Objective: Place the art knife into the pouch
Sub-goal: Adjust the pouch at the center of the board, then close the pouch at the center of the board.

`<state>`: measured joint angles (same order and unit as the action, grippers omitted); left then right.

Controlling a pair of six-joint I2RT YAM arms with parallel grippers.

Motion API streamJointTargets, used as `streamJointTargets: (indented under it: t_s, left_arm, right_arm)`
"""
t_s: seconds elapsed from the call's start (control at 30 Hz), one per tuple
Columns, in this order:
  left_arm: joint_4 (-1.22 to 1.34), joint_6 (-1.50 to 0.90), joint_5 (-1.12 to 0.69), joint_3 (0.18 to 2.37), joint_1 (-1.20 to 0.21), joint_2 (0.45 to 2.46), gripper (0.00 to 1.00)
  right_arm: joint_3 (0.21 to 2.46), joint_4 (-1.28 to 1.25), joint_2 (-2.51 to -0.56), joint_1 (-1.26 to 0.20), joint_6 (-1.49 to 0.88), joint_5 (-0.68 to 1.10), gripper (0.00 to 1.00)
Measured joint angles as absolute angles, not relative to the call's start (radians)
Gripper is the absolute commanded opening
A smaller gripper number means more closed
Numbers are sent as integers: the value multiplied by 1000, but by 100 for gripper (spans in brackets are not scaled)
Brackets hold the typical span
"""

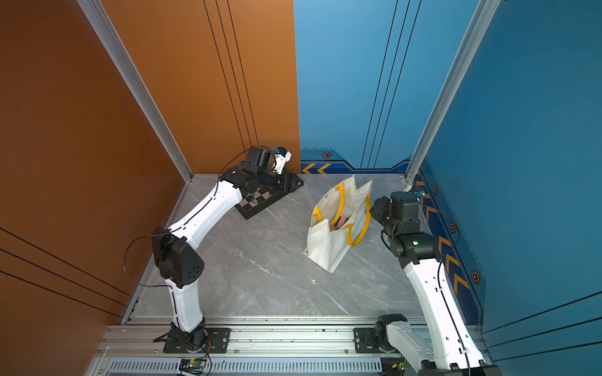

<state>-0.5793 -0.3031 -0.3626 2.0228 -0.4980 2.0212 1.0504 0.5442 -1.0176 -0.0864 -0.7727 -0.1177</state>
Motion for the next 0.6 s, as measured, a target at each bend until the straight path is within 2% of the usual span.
streamJointTargets:
  t_s: [0.17, 0.33, 0.6]
  left_arm:
    - [-575, -304, -360, 2104, -543, 2218, 73]
    - [-591, -306, -379, 2109, -590, 2288, 73]
    - [-586, -328, -445, 2183, -635, 2287, 72]
  right_arm:
    - [923, 578, -1103, -85, -839, -127, 51]
    - [908, 572, -1183, -105, -872, -135, 50]
    - [1117, 534, -1419, -157, -865, -135, 47]
